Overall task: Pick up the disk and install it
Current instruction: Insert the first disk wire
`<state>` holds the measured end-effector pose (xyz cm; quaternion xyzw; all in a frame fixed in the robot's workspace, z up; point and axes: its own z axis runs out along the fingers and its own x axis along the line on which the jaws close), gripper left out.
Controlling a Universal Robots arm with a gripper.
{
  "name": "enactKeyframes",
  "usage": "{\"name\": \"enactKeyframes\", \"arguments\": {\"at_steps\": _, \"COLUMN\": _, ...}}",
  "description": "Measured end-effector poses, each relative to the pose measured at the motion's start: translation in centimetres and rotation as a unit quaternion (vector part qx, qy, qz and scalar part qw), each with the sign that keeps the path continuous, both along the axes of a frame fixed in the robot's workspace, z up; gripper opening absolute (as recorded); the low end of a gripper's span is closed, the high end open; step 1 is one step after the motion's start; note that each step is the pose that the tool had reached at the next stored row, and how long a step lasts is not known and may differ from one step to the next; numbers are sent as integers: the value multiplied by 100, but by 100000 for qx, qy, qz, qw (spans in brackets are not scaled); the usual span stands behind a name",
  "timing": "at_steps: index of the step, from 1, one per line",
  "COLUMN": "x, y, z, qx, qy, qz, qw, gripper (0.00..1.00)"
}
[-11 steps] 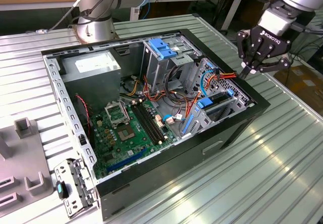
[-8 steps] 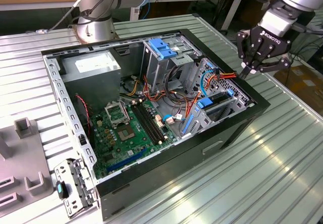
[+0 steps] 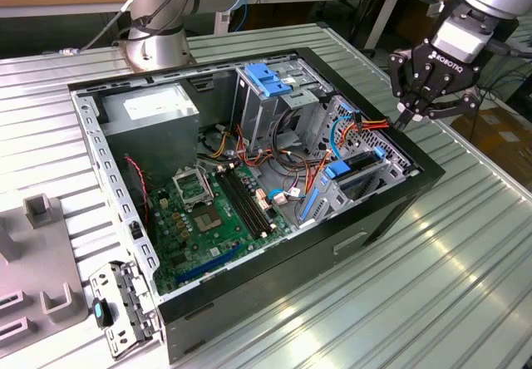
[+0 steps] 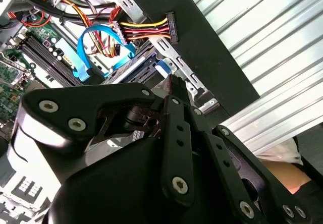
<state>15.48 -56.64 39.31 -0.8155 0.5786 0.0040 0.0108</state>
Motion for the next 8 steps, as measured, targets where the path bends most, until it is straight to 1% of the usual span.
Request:
{"name": "enactKeyframes", "arguments": {"at_steps": 4, "x": 22, "y": 24, "z": 1, "qx": -22, "qy": 1, "qz": 116, "qw": 100000, "gripper": 11}}
{"name": "enactKeyframes", "arguments": {"at_steps": 8, "x": 34, "y": 66, "z": 1, "qx": -27, "qy": 0, "qz": 203, "qw": 100000, "gripper": 11}}
